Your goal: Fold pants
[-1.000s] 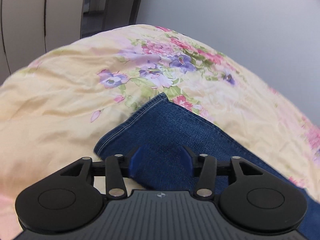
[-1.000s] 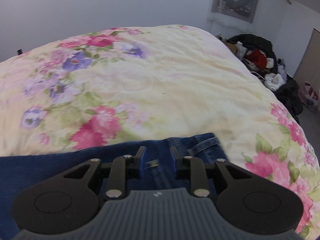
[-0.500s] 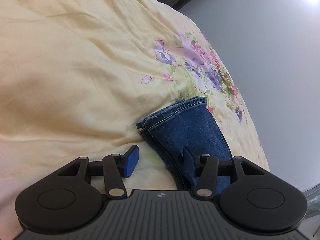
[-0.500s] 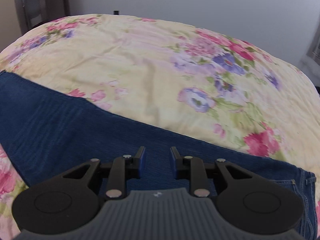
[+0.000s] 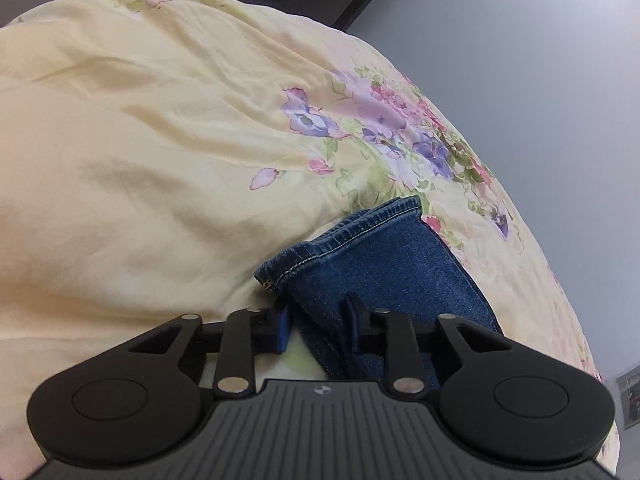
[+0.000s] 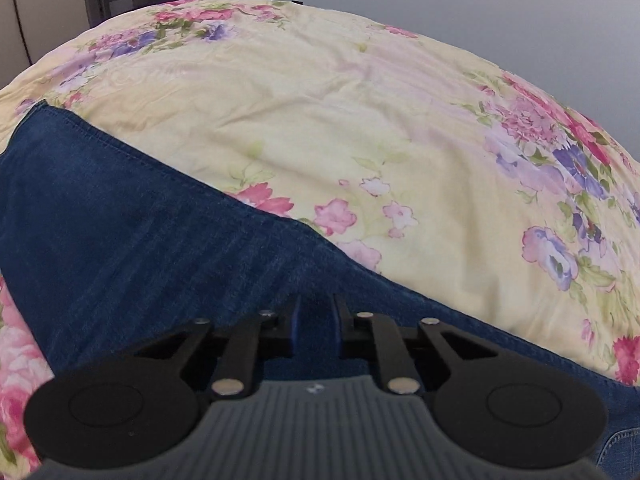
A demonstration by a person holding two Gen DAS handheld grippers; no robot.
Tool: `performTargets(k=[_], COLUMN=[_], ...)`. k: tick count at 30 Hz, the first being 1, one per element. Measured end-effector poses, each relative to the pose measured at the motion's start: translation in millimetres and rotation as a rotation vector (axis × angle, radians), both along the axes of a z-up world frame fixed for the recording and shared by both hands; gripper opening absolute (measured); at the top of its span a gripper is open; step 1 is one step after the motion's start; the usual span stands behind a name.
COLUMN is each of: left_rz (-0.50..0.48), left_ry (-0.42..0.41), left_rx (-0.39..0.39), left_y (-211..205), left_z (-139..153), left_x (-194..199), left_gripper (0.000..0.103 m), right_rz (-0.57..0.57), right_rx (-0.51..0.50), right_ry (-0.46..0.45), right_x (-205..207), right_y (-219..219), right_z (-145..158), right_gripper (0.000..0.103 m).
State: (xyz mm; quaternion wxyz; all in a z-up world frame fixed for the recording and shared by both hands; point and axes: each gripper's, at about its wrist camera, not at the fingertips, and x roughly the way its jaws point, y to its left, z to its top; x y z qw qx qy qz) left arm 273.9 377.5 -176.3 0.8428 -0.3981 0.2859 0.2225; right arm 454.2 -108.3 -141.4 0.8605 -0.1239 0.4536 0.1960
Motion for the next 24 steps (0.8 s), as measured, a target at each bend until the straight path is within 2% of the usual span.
performTargets(k=[6, 10, 16, 24], left_rz=[-0.006, -0.009, -0.021, -0.034], left_ry=[0.017, 0.019, 0.033, 0.035], left_rx=[0.029, 0.035, 0.064, 0.076], left_y=[-3, -3, -7, -9], left_z=[9, 13, 20, 30], left_x=[5, 5, 6, 6], left_gripper=[0.015, 0.012, 0.01, 0.007], right_rz=[-0.09, -0.071, -0.019, -0.05], right_rx=[-0.033, -0.049, 0.003, 0.067], right_ry=[0.046, 0.023, 0.108, 0.192], right_x=[23, 11, -40, -112], right_y=[15, 16, 5, -16], right_z=[-34, -21, -2, -16], right_gripper=[0.004, 0.002, 0.0, 0.0])
